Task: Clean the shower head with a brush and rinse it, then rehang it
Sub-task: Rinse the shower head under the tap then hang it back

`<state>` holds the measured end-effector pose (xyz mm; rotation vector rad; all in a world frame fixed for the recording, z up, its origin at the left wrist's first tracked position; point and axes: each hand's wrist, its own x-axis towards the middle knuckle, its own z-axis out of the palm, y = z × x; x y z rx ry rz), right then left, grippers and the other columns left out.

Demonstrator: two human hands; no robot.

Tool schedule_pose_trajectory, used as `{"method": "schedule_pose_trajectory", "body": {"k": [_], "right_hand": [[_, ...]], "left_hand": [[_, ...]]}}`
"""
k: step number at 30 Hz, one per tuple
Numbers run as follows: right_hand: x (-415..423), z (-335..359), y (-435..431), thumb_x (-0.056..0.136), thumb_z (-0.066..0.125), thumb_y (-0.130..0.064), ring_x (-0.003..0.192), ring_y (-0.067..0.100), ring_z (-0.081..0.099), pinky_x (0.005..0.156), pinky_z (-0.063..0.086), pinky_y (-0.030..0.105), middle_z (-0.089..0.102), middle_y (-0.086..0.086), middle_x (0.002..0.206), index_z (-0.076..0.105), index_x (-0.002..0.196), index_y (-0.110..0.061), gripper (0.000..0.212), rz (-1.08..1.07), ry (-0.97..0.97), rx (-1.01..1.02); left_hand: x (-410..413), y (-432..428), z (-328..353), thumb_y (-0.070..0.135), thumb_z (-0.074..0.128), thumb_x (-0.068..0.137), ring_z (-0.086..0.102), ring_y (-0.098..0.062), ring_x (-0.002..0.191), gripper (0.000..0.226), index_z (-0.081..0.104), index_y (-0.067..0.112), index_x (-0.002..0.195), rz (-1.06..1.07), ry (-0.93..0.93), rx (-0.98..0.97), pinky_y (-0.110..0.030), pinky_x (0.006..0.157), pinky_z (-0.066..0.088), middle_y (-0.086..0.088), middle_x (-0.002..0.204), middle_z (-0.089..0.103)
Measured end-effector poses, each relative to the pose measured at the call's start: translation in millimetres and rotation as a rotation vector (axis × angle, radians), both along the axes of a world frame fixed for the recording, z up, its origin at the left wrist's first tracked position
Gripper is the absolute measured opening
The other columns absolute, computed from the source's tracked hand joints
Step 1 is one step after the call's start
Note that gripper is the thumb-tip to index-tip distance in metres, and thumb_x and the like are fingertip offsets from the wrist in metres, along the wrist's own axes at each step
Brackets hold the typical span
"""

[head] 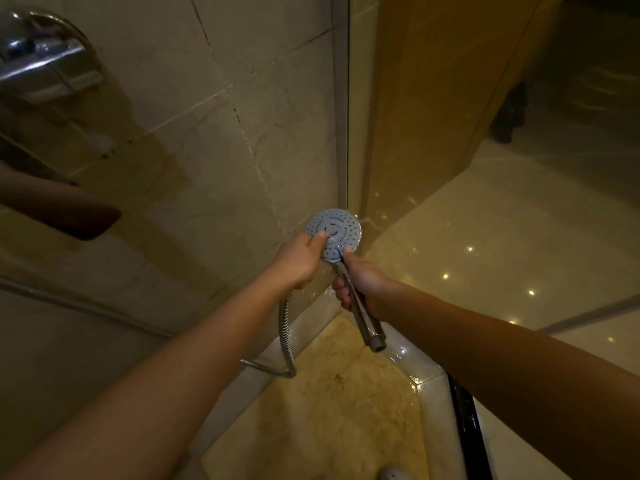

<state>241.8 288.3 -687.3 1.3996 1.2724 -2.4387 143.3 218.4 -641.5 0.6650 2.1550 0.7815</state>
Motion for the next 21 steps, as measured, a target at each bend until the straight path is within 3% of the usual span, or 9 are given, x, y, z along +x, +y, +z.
{"method": "schedule_pose_trajectory", "body": {"k": [2, 4, 7, 10, 14, 18, 21], "right_hand": [[0.9, 0.7, -0.3, 0.100, 0.028, -0.052, 0.038, 0.009, 0.036, 0.034, 0.032, 0.015, 0.041, 0.001, 0.058, 0.049, 0.097, -0.015, 0.043, -0.023, -0.011, -0.006], [1.5, -0.5, 0.7, 0.099, 0.028, -0.053, 0.038, 0.009, 0.036, 0.034, 0.031, 0.014, 0.041, 0.000, 0.057, 0.050, 0.099, -0.014, 0.045, -0.040, -0.021, -0.008], [4.2, -4.5, 2.6, 0.097, 0.028, -0.057, 0.034, 0.009, 0.036, 0.035, 0.031, 0.015, 0.042, 0.000, 0.053, 0.048, 0.086, -0.012, 0.051, -0.036, -0.020, -0.016], [8.6, -7.6, 1.9, 0.098, 0.029, -0.056, 0.034, 0.009, 0.038, 0.035, 0.032, 0.016, 0.043, -0.001, 0.052, 0.049, 0.094, -0.013, 0.048, -0.014, 0.008, -0.008], [12.9, -6.3, -2.0, 0.098, 0.027, -0.057, 0.034, 0.008, 0.038, 0.035, 0.032, 0.015, 0.043, 0.001, 0.054, 0.050, 0.096, -0.013, 0.049, 0.014, 0.023, -0.003], [14.4, -5.6, -4.0, 0.098, 0.027, -0.056, 0.034, 0.009, 0.038, 0.035, 0.032, 0.015, 0.043, 0.001, 0.055, 0.048, 0.094, -0.012, 0.049, 0.014, 0.040, -0.007], [15.1, -4.8, -3.7, 0.098, 0.029, -0.056, 0.034, 0.009, 0.038, 0.035, 0.032, 0.015, 0.044, 0.000, 0.054, 0.048, 0.085, -0.013, 0.048, 0.006, 0.044, -0.007]], "left_hand": [[-2.6, -7.0, -5.8, 0.044, 0.029, 0.098, 0.041, -0.025, 0.047, 0.047, 0.052, 0.003, 0.102, 0.017, -0.014, -0.019, -0.023, 0.043, 0.027, -0.009, 0.064, 0.046], [-1.2, -12.5, -12.4, 0.045, 0.029, 0.098, 0.032, -0.016, 0.046, 0.040, 0.047, 0.012, 0.084, 0.022, -0.019, -0.042, -0.022, 0.043, 0.024, -0.002, 0.061, 0.039], [9.8, -15.0, -14.5, 0.043, 0.028, 0.098, 0.034, -0.015, 0.048, 0.037, 0.044, 0.016, 0.079, -0.013, -0.032, -0.042, -0.023, 0.045, 0.025, -0.001, 0.063, 0.040], [24.5, -10.6, -9.2, 0.043, 0.027, 0.099, 0.036, -0.013, 0.049, 0.037, 0.048, 0.015, 0.086, -0.069, -0.078, -0.005, -0.023, 0.045, 0.027, 0.000, 0.063, 0.042], [32.3, 1.8, -3.3, 0.042, 0.026, 0.099, 0.035, -0.014, 0.047, 0.039, 0.046, 0.019, 0.075, -0.097, -0.097, 0.036, -0.022, 0.044, 0.027, -0.001, 0.061, 0.040], [22.7, 8.0, 2.3, 0.042, 0.026, 0.099, 0.034, -0.016, 0.046, 0.045, 0.050, 0.011, 0.079, -0.035, -0.088, 0.068, -0.023, 0.045, 0.025, -0.002, 0.061, 0.041], [12.4, 1.4, 1.0, 0.044, 0.026, 0.099, 0.032, -0.014, 0.045, 0.041, 0.045, 0.017, 0.075, 0.038, -0.120, 0.073, -0.022, 0.044, 0.024, 0.000, 0.059, 0.039]]}}
